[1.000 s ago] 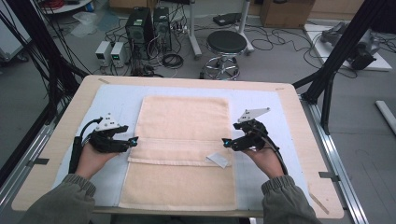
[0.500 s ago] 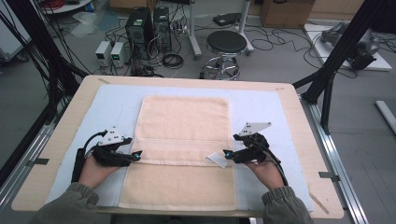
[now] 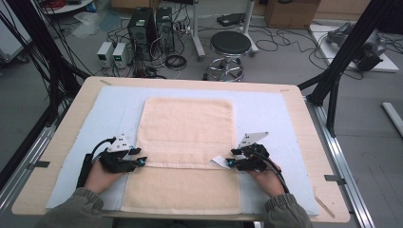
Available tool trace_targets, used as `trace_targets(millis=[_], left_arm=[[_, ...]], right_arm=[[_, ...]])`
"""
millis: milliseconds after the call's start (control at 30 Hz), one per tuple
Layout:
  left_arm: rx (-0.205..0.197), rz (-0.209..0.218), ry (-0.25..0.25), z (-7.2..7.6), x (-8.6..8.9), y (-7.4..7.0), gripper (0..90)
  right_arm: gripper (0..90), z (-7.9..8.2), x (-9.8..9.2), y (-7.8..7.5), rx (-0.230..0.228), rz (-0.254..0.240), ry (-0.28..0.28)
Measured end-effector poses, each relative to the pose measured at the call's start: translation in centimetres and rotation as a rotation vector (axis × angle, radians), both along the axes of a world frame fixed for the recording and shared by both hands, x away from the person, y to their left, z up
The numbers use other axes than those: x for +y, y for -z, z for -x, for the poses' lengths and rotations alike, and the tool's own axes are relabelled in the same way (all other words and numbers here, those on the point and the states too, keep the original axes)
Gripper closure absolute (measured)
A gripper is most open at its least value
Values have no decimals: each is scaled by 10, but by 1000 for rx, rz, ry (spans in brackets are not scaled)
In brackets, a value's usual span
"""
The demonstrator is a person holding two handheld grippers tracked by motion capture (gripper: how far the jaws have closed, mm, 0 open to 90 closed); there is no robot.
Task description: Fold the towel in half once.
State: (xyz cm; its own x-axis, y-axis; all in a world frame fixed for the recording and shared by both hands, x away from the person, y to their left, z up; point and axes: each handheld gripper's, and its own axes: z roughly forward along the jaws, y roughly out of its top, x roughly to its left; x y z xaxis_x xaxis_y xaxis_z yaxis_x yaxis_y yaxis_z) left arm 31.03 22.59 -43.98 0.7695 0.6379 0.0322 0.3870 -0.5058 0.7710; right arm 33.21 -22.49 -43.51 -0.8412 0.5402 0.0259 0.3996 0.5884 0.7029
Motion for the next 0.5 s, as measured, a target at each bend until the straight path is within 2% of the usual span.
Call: trace_targets(millis=[67, 167, 333, 500], left_arm=[[2, 5, -7, 1, 0, 1, 627], [1, 16, -8, 1, -1, 2, 672], [-16, 2, -1, 2, -4, 2, 778], [-18, -5, -9, 1, -4, -2, 817]], right_arm=[[614, 0, 0, 1, 19, -10, -5], [699, 1, 2, 1, 13, -4, -27], [808, 0, 3, 2, 27, -22, -51], [839, 1, 4, -1, 13, -7, -63]])
